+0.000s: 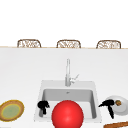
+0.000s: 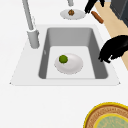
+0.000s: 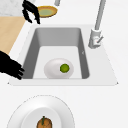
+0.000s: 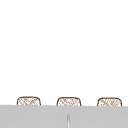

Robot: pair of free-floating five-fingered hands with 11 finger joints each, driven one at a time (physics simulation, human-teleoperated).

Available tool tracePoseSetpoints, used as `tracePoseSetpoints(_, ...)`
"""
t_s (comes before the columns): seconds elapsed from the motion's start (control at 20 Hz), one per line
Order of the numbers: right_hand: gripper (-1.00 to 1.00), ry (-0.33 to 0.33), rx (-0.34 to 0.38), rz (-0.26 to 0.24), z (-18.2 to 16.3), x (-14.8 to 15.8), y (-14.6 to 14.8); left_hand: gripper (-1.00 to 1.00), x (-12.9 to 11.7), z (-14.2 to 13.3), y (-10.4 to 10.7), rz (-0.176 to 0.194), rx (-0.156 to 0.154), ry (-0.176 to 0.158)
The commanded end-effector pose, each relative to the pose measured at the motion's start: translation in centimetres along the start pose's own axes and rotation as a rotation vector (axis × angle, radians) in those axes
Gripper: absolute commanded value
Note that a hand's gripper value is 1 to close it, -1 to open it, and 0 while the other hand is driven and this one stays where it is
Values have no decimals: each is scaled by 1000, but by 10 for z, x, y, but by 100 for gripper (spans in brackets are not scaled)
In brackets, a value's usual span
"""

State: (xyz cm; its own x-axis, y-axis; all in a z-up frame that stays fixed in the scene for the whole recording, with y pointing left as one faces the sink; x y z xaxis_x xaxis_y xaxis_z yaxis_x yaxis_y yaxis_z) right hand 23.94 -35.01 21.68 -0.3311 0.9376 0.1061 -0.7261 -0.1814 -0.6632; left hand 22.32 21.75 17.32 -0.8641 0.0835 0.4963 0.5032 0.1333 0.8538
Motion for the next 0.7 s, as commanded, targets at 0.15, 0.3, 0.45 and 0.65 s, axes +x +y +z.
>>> tracePoseSetpoints(0.15, -100, -17, -14, -33, 35, -11, 35, 0, 0, 0, 0, 0, 0, 0)
tracePoseSetpoints(0.3, -100, -24, -16, -27, 52, -14, 54, 0, 0, 0, 0, 0, 0, 0)
tracePoseSetpoints(0.45, -100, -18, -16, -25, 68, -15, 74, 0, 0, 0, 0, 0, 0, 0)
tracePoseSetpoints(0.65, -100, -25, -47, -25, 89, -14, 97, 0, 0, 0, 0, 0, 0, 0)
